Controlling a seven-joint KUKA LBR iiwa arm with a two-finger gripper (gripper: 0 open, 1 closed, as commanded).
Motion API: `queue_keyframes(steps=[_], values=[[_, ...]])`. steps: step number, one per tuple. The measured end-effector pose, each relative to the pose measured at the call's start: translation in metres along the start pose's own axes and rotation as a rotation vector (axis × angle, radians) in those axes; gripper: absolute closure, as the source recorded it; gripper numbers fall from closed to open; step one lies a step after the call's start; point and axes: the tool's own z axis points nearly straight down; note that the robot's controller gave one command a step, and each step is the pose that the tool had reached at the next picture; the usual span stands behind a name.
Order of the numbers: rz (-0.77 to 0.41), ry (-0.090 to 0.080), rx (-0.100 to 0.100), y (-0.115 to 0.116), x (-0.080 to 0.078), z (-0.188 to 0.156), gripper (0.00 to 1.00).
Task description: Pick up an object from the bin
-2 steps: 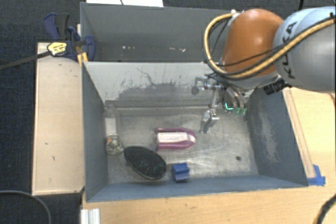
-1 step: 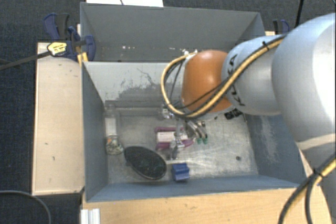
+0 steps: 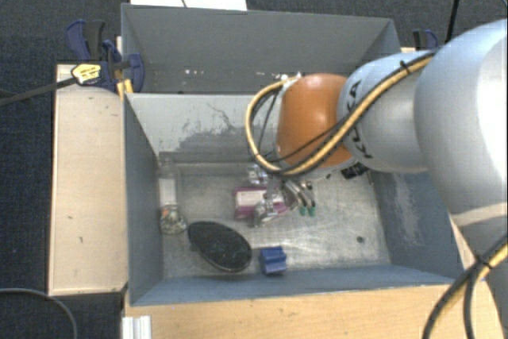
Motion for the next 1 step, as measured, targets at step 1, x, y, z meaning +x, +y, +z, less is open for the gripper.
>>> queue_keyframes(steps=[1], values=[[-0.210, -0.010, 0.002, -0.0120, -0.0182, -0.1335, 1.00]])
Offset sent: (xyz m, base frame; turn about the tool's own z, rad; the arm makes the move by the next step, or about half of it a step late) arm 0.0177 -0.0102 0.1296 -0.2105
